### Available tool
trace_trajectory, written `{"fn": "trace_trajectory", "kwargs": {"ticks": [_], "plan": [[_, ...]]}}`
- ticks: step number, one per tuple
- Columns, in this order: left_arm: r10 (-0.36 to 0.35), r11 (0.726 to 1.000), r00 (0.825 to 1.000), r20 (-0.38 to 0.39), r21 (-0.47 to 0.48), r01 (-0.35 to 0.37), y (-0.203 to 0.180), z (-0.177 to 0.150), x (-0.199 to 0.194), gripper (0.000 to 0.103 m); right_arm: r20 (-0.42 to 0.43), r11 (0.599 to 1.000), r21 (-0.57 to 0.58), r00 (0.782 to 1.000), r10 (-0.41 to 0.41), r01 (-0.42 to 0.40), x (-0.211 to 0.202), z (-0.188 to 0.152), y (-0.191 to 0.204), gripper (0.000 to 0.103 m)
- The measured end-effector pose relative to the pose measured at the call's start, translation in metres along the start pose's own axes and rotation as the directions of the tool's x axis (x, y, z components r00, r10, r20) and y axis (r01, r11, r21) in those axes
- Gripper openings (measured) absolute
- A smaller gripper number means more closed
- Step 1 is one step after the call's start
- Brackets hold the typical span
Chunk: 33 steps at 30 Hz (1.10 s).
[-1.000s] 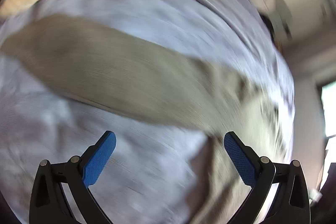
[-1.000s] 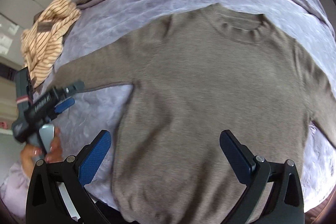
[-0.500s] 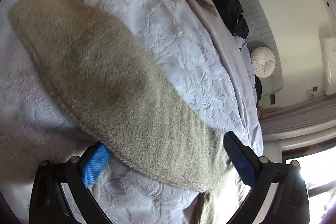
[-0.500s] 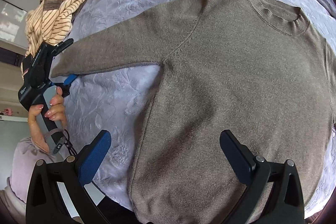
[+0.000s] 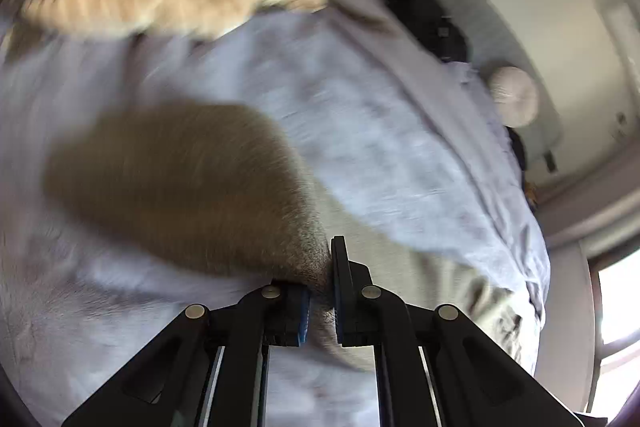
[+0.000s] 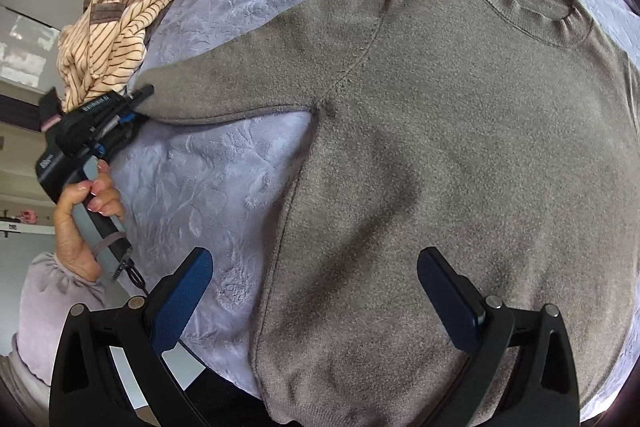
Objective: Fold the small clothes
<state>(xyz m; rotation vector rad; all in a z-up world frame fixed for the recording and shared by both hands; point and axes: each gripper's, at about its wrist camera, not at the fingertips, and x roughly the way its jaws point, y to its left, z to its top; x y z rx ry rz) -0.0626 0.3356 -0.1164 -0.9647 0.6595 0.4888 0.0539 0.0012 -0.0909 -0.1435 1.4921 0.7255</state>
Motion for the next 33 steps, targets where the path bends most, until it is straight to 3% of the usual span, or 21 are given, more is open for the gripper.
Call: {"fn": "trace_trajectory", "kwargs": {"ticks": [4, 7, 10, 14, 18, 20, 23, 24, 26, 28, 30, 33], "plan": [[-0.076, 0.992, 0.997, 0.026, 0.099, 0.073, -0.058, 0.002, -0.007, 0.010, 0.016, 1.000, 0.019, 1.000, 0.014, -0.015, -0.009, 0.000, -0.018, 0.102], [-0.135, 0.972, 0.991, 0.022, 0.197, 0.129, -0.113, -0.008, -0.007, 0.010, 0.039, 0.999, 0.030, 0.999, 0.021, -0.022, -0.023, 0.002, -0.039, 0.102], [-0.202, 0.927, 0.979, -0.033, 0.317, 0.201, -0.183, -0.035, 0.007, 0.010, 0.077, 0.998, 0.054, 0.997, 0.016, -0.020, -0.040, 0.003, -0.064, 0.102], [-0.232, 0.866, 0.959, -0.165, 0.415, 0.281, -0.254, -0.088, 0.043, 0.010, 0.114, 0.990, 0.138, 0.993, -0.008, -0.008, -0.060, -0.006, -0.116, 0.102], [-0.174, 0.805, 0.936, -0.307, 0.503, 0.315, -0.304, -0.161, 0.091, 0.010, 0.129, 0.967, 0.256, 0.990, -0.049, 0.014, -0.073, -0.024, -0.173, 0.102], [-0.125, 0.799, 0.922, -0.366, 0.514, 0.312, -0.312, -0.190, 0.115, 0.010, 0.124, 0.951, 0.308, 0.990, -0.069, 0.028, -0.077, -0.035, -0.199, 0.102], [-0.004, 0.797, 0.924, -0.382, 0.557, 0.234, -0.311, -0.221, 0.137, 0.012, 0.110, 0.929, 0.366, 0.989, -0.095, 0.049, -0.079, -0.049, -0.231, 0.102], [0.058, 0.791, 0.921, -0.384, 0.581, 0.192, -0.311, -0.227, 0.142, 0.017, 0.106, 0.925, 0.377, 0.989, -0.099, 0.052, -0.080, -0.051, -0.239, 0.102], [0.084, 0.784, 0.921, -0.381, 0.595, 0.174, -0.307, -0.233, 0.138, 0.061, 0.100, 0.919, 0.389, 0.989, -0.107, 0.060, -0.081, -0.052, -0.249, 0.102], [0.090, 0.776, 0.938, -0.334, 0.615, 0.144, -0.308, -0.227, 0.122, 0.078, 0.099, 0.923, 0.379, 0.989, -0.114, 0.069, -0.081, -0.049, -0.253, 0.102], [0.079, 0.767, 0.945, -0.317, 0.625, 0.145, -0.307, -0.215, 0.102, 0.078, 0.106, 0.935, 0.346, 0.986, -0.125, 0.081, -0.083, -0.038, -0.251, 0.102], [0.081, 0.782, 0.966, -0.246, 0.616, 0.091, -0.286, -0.183, 0.077, 0.078, 0.132, 0.963, 0.244, 0.980, -0.146, 0.110, -0.083, -0.015, -0.220, 0.102]]}}
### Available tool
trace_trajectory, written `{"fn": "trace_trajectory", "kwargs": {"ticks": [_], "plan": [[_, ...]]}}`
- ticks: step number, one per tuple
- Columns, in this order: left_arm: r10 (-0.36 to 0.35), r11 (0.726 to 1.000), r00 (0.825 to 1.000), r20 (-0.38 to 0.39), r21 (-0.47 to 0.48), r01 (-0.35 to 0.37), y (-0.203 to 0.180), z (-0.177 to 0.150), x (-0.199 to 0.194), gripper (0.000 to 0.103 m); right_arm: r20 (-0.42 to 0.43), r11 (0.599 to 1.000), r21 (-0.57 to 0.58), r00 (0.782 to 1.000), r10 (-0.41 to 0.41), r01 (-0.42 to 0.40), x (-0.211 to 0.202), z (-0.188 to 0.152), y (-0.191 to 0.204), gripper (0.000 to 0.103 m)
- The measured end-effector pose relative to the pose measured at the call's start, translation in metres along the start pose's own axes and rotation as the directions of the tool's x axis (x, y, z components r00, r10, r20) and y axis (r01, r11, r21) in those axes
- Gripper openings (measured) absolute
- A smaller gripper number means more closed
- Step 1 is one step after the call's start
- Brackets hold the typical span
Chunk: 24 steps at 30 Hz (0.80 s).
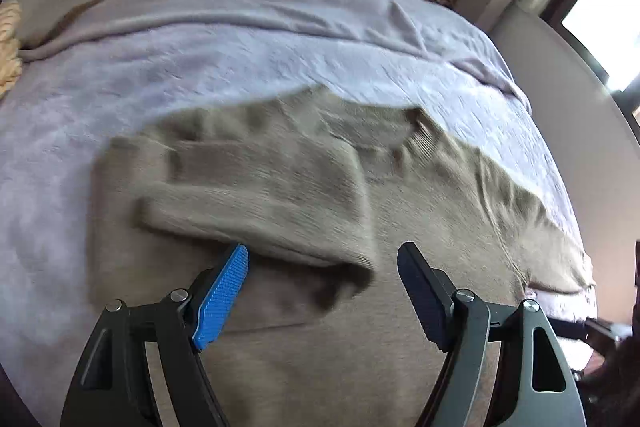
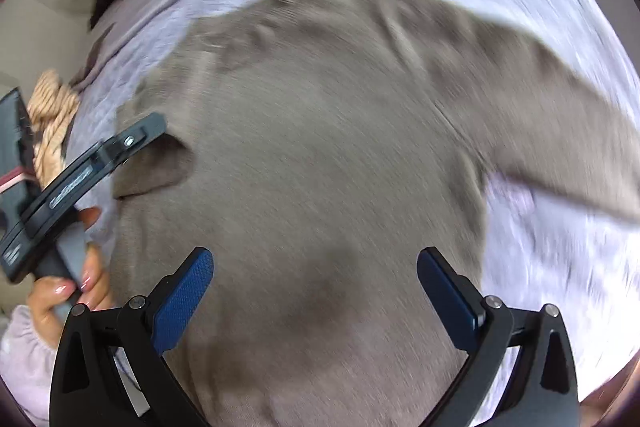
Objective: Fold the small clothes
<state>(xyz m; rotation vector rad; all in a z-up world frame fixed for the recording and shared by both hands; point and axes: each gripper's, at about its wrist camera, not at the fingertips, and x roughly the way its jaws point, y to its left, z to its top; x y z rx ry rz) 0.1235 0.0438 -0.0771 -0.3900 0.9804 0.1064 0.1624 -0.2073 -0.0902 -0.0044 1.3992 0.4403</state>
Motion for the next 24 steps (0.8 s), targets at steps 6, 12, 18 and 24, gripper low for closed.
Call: {"fn": "trace_trajectory", "kwargs": {"ticks": [6, 12, 18, 24], "plan": [[0.224, 0.965, 0.974, -0.027, -0.136, -0.226, 0.104, 0.000, -0.015, 0.078, 0.129, 0.890, -0.441, 0.990, -0.060, 0.112, 0.017, 0.036, 0.121, 0.102], [0.314, 0.926, 0.944, -0.099, -0.189, -0.328, 0.155, -0.012, 0.006, 0.078, 0.358, 0.491, -0.744, 0.891, -0.280, 0.454, 0.096, 0.028, 0.225, 0.095], [0.294, 0.929, 0.951, -0.099, -0.205, -0.308, 0.157, -0.015, 0.010, 0.078, 0.382, 0.424, -0.756, 0.862, -0.333, 0.499, 0.126, 0.041, 0.217, 0.009], [0.281, 0.938, 0.954, -0.102, -0.183, -0.296, 0.145, -0.005, 0.022, 0.078, 0.284, 0.939, -0.327, 0.959, -0.008, 0.104, 0.041, 0.099, 0.114, 0.010]]}}
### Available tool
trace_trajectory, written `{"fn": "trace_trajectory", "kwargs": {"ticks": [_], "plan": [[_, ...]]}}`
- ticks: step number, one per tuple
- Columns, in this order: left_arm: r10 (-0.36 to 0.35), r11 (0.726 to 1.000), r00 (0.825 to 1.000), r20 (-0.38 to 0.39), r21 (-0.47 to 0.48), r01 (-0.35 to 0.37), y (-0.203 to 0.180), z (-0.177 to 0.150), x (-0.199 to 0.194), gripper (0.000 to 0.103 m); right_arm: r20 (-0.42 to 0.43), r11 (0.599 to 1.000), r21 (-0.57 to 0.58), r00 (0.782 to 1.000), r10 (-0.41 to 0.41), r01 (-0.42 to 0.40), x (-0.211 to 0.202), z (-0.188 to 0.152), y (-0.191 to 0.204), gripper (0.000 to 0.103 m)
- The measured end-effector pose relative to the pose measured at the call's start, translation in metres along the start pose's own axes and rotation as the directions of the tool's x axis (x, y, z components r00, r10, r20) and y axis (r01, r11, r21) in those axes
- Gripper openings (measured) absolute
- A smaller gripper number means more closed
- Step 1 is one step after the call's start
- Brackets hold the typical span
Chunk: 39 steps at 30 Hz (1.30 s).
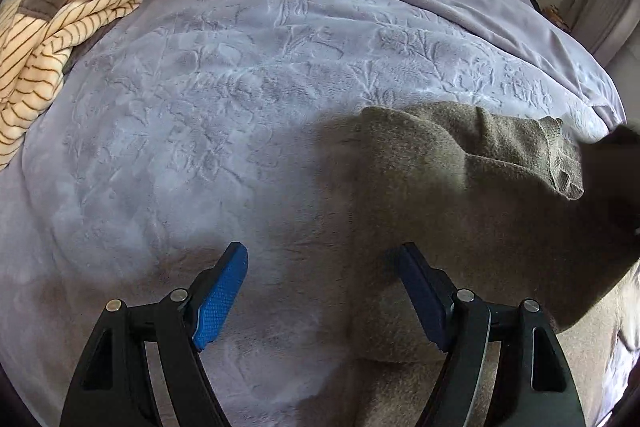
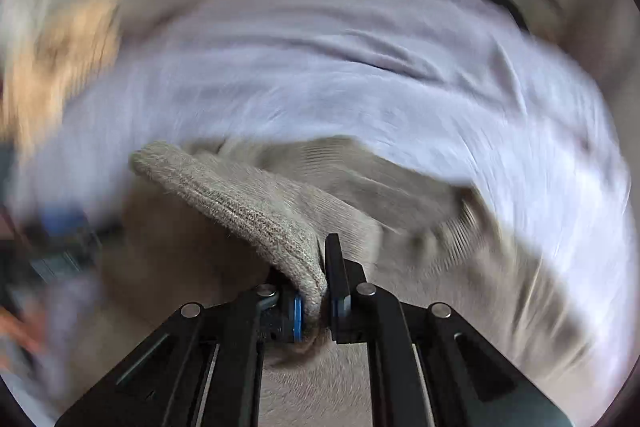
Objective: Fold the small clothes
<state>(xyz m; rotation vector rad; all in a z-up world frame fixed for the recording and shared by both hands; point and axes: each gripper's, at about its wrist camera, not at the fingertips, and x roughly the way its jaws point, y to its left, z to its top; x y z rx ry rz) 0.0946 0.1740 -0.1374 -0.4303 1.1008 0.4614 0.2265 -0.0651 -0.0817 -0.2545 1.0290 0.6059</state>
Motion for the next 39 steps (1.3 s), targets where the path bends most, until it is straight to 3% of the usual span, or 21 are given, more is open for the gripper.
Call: {"fn": "trace_trajectory", "kwargs": {"ticks": [2, 5, 6, 7, 9, 11, 12, 13, 14, 15, 19, 22, 24, 25, 26, 28, 32, 36, 39], "plan": [[0.002, 1.000, 1.000, -0.009, 0.009, -0.002, -0.006, 0.001, 0.005, 0.078, 0.016, 0.967, 0.244, 0.997, 0.075, -0.076, -0.005, -0.015, -0.053, 0.010], [0.011, 1.000, 1.000, -0.023, 0.022, -0.010, -0.012, -0.001, 0.012, 0.078, 0.018, 0.824, 0.537, 0.979, 0.203, -0.181, 0.007, -0.054, -0.120, 0.015], [0.014, 1.000, 1.000, -0.028, 0.024, -0.014, -0.014, -0.002, 0.014, 0.078, 0.006, 0.780, 0.597, 0.973, 0.232, -0.190, 0.013, -0.067, -0.135, 0.021], [0.018, 1.000, 0.999, -0.029, 0.025, -0.017, -0.016, -0.002, 0.014, 0.078, -0.008, 0.754, 0.628, 0.968, 0.251, -0.191, 0.018, -0.075, -0.144, 0.033], [0.027, 0.999, 0.999, -0.027, 0.032, -0.027, -0.018, -0.003, 0.013, 0.078, 0.022, 0.698, 0.678, 0.955, 0.295, -0.231, 0.021, -0.088, -0.160, 0.047], [0.037, 0.999, 0.999, -0.026, 0.037, -0.036, -0.020, -0.002, 0.012, 0.078, 0.096, 0.613, 0.736, 0.941, 0.325, -0.287, 0.021, -0.097, -0.174, 0.047], [0.043, 0.998, 0.999, -0.026, 0.041, -0.042, -0.021, -0.002, 0.011, 0.078, 0.132, 0.557, 0.771, 0.933, 0.334, -0.308, 0.020, -0.101, -0.182, 0.046], [0.046, 0.998, 0.999, -0.025, 0.043, -0.045, -0.022, -0.001, 0.010, 0.078, 0.156, 0.511, 0.795, 0.925, 0.346, -0.326, 0.020, -0.102, -0.188, 0.020], [0.046, 0.998, 0.999, -0.020, 0.048, -0.045, -0.025, -0.001, 0.007, 0.078, 0.166, 0.500, 0.799, 0.922, 0.349, -0.333, 0.021, -0.097, -0.193, 0.007], [0.045, 0.998, 0.999, -0.014, 0.054, -0.044, -0.027, -0.001, 0.006, 0.078, 0.173, 0.514, 0.789, 0.924, 0.342, -0.338, 0.017, -0.093, -0.195, 0.007], [0.059, 0.993, 0.998, -0.016, 0.099, -0.057, -0.042, 0.000, 0.007, 0.078, 0.172, 0.664, 0.671, 0.940, 0.295, -0.331, -0.013, -0.072, -0.196, 0.007], [0.064, 0.992, 0.998, -0.023, 0.113, -0.061, -0.050, -0.003, 0.011, 0.078, 0.125, 0.708, 0.654, 0.961, 0.246, -0.267, -0.016, -0.082, -0.203, 0.007], [0.070, 0.989, 0.997, -0.022, 0.131, -0.067, -0.055, -0.005, 0.011, 0.081, 0.066, 0.718, 0.666, 0.974, 0.215, -0.204, -0.005, -0.095, -0.205, 0.007], [0.089, 0.986, 0.996, -0.026, 0.142, -0.085, -0.057, -0.005, 0.013, 0.093, 0.033, 0.722, 0.669, 0.978, 0.208, -0.176, 0.002, -0.100, -0.208, 0.008], [0.114, 0.982, 0.993, -0.026, 0.152, -0.108, -0.058, -0.006, 0.014, 0.095, -0.003, 0.721, 0.676, 0.978, 0.209, -0.152, 0.011, -0.107, -0.212, 0.008], [0.115, 0.982, 0.993, -0.038, 0.155, -0.108, -0.056, -0.006, 0.012, 0.095, 0.003, 0.700, 0.698, 0.977, 0.211, -0.153, 0.011, -0.118, -0.220, 0.008], [0.112, 0.982, 0.992, -0.050, 0.156, -0.103, -0.051, -0.005, -0.002, 0.095, -0.024, 0.697, 0.708, 0.983, 0.184, -0.114, -0.006, -0.119, -0.226, 0.023], [0.086, 0.982, 0.992, -0.088, 0.174, -0.070, -0.054, -0.011, -0.019, 0.095, -0.059, 0.703, 0.705, 0.979, 0.193, -0.096, -0.030, -0.131, -0.225, 0.051], [0.024, 0.981, 0.992, -0.126, 0.192, 0.001, -0.064, -0.020, -0.032, 0.095, -0.075, 0.683, 0.725, 0.974, 0.215, -0.095, -0.047, -0.146, -0.220, 0.054]]}}
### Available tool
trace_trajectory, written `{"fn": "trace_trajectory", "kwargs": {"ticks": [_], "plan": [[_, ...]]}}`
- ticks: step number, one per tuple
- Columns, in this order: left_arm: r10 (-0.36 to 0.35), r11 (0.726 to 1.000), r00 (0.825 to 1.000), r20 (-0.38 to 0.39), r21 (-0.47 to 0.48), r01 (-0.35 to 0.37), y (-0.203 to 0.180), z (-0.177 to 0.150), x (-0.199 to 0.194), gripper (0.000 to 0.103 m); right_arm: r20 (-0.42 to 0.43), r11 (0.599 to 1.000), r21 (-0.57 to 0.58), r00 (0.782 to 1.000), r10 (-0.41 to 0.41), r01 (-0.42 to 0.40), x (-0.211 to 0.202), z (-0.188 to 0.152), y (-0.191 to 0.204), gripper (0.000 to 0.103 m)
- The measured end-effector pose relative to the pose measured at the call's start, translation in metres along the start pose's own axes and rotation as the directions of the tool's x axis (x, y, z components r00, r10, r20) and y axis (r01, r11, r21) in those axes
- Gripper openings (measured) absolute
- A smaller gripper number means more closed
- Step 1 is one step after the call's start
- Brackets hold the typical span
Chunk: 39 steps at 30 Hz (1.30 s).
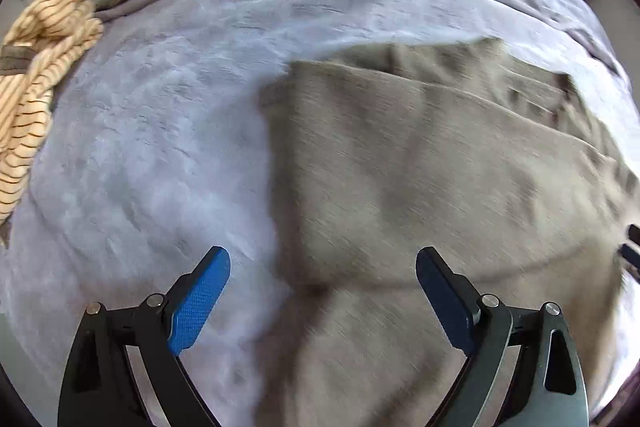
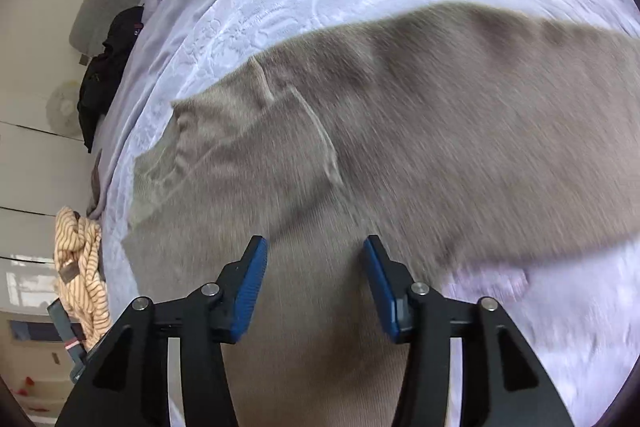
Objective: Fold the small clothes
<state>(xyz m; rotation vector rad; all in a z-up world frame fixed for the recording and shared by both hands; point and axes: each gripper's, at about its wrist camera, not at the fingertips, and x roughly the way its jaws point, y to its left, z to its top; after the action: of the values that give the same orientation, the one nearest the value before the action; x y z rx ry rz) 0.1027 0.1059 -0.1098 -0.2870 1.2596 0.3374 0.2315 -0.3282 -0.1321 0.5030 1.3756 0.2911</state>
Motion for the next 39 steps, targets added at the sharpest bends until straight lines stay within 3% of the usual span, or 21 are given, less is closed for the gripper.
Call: {"fn": "trace_trajectory", "kwargs": {"ticks": [5, 10, 16, 22, 30, 36, 39], "plan": [[-0.070, 0.996, 0.996, -0.053, 0.046, 0.073, -0.034, -0.017, -0.013, 0.095, -0.036, 0.999, 0.053, 0.999, -0.002, 0.004, -0.017, -0.032, -0.018, 0.055], [-0.109, 0.980, 0.989, -0.101, 0.157, 0.124, -0.090, -0.034, -0.020, 0.095, -0.045, 0.991, 0.131, 0.999, 0.014, -0.008, -0.036, -0.059, -0.047, 0.055], [-0.139, 0.956, 0.980, -0.140, 0.241, 0.170, -0.150, -0.050, -0.021, 0.095, 0.002, 0.969, 0.243, 0.999, 0.048, -0.047, -0.057, -0.070, -0.089, 0.055], [-0.147, 0.935, 0.977, -0.152, 0.302, 0.188, -0.204, -0.056, -0.018, 0.095, 0.109, 0.940, 0.328, 0.992, 0.064, -0.096, -0.088, -0.058, -0.139, 0.055], [-0.156, 0.920, 0.977, -0.145, 0.340, 0.197, -0.260, -0.058, -0.012, 0.095, 0.306, 0.854, 0.476, 0.950, 0.062, -0.210, -0.117, -0.025, -0.221, 0.055], [-0.162, 0.918, 0.978, -0.134, 0.344, 0.199, -0.301, -0.060, -0.003, 0.095, 0.378, 0.794, 0.528, 0.921, 0.097, -0.301, -0.109, -0.009, -0.248, 0.055], [-0.163, 0.917, 0.978, -0.127, 0.347, 0.198, -0.321, -0.061, 0.003, 0.095, 0.444, 0.782, 0.505, 0.887, 0.129, -0.366, -0.108, -0.004, -0.253, 0.055]]}}
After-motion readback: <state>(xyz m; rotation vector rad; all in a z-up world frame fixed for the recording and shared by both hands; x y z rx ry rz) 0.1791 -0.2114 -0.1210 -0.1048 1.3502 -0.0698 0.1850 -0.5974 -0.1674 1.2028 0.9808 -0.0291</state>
